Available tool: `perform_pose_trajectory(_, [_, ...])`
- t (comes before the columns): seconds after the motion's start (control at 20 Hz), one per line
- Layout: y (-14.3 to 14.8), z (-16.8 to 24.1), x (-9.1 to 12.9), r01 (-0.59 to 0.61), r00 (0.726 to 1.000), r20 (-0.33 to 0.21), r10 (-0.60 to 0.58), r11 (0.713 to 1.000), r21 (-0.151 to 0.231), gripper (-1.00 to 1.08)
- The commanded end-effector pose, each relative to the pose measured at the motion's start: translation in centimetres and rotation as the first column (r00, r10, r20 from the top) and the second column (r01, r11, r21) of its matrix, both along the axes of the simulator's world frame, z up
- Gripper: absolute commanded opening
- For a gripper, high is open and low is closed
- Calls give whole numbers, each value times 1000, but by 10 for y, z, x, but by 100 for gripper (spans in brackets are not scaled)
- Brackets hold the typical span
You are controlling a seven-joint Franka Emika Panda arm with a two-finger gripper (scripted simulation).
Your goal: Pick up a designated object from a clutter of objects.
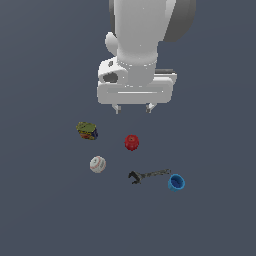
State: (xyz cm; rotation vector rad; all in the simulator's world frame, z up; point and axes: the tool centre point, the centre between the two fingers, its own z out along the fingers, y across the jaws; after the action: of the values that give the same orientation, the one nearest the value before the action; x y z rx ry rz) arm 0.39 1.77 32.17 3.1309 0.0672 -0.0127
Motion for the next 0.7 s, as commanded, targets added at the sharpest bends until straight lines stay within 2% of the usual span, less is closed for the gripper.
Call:
perform_pose_trajectory(0.0, [0, 0, 0, 0, 1000, 0, 0, 1000, 0, 100])
perform_pose_trajectory(0.45, [14, -3, 0, -76, 997, -13, 75, 997, -19, 100])
perform_pose_trajectory(0.65, [13, -3, 0, -72, 997, -12, 72, 997, -19, 100])
